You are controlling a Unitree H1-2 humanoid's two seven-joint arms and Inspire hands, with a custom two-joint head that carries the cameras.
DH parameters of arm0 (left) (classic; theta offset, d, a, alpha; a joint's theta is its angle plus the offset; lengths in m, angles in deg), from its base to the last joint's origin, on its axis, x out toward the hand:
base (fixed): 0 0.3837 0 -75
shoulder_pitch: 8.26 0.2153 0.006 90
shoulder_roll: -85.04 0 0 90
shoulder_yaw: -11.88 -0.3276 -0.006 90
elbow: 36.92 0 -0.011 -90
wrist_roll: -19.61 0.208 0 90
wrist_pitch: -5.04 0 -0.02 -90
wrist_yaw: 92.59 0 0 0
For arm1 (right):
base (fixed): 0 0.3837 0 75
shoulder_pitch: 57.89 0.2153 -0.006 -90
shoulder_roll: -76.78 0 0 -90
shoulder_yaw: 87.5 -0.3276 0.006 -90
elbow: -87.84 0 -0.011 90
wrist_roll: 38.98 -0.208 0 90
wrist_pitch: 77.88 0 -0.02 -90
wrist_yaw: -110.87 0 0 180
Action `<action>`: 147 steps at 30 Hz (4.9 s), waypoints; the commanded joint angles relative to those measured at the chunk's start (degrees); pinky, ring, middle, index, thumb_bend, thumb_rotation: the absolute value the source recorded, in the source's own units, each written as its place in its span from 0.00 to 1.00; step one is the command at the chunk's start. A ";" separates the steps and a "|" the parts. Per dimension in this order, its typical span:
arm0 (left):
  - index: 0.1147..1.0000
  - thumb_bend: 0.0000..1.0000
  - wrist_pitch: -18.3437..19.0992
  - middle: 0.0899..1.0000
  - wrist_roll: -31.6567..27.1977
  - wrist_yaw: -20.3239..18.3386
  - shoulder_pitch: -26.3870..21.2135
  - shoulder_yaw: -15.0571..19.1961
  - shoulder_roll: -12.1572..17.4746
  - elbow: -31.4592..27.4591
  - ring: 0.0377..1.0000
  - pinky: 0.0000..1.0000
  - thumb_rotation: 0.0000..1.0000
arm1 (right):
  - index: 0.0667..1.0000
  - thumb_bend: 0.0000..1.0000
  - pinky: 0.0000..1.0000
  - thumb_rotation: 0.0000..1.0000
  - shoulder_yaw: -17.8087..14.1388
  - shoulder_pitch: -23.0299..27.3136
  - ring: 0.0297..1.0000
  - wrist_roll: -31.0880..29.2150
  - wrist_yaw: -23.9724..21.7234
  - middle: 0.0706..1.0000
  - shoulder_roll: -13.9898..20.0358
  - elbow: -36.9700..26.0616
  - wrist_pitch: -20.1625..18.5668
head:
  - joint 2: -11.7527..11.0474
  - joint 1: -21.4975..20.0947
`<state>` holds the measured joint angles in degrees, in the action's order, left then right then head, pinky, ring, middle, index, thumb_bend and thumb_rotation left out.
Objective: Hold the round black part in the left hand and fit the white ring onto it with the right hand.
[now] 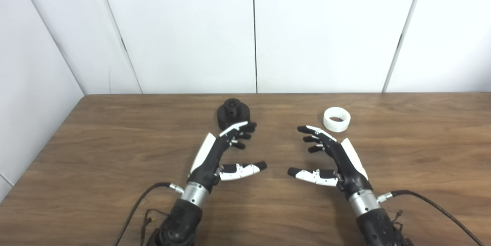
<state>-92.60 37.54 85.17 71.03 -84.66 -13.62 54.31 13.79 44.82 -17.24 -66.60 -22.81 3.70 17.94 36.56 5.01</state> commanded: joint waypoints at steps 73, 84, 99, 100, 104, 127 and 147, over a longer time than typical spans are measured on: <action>0.92 1.00 12.43 1.00 25.74 8.42 -26.74 -9.46 12.49 30.87 1.00 1.00 0.59 | 0.79 0.75 0.69 0.22 0.12 -0.19 0.78 1.16 0.94 0.83 1.26 3.23 2.93 | -1.41 0.09; 0.92 1.00 12.02 1.00 24.03 12.58 -30.05 -10.59 11.17 41.30 1.00 1.00 0.60 | 0.79 0.75 0.69 0.20 -0.42 -0.32 0.78 0.05 0.39 0.83 1.37 3.02 2.90 | -1.55 -0.46; 0.95 1.00 10.71 1.00 20.81 13.29 -33.19 -12.25 9.44 49.05 1.00 1.00 0.62 | 0.78 0.75 0.69 0.20 -0.57 -0.30 0.79 0.32 0.27 0.83 1.75 2.26 2.57 | -1.48 -1.24; 0.95 1.00 10.33 1.00 20.54 13.47 -33.30 -12.25 9.30 49.29 1.00 1.00 0.62 | 0.78 0.75 0.69 0.20 -0.55 -0.24 0.79 0.40 0.27 0.83 1.78 2.24 2.49 | -1.47 -1.29; 0.94 1.00 8.99 1.00 19.74 14.16 -33.91 -12.70 8.90 50.34 1.00 1.00 0.62 | 0.78 0.75 0.69 0.21 -0.54 -0.18 0.78 0.40 0.18 0.83 1.67 2.10 2.11 | -1.45 -1.49; 0.93 1.00 7.62 1.00 17.97 11.63 -34.11 -14.91 8.63 47.86 1.00 1.00 0.61 | 0.78 0.75 0.70 0.23 -0.51 -0.22 0.79 0.50 1.04 0.84 1.00 2.68 2.47 | -1.27 -1.58; 0.84 0.98 5.83 1.00 15.93 14.35 -35.42 -13.62 6.40 51.94 1.00 1.00 0.49 | 0.78 0.75 0.70 0.21 -0.87 -1.37 0.79 0.53 0.67 0.84 0.85 0.74 1.59 | -0.74 -3.05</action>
<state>-86.08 53.67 97.32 38.85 -98.70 -6.97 105.86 13.06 45.37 -17.19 -66.41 -22.31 4.07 19.20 35.77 1.93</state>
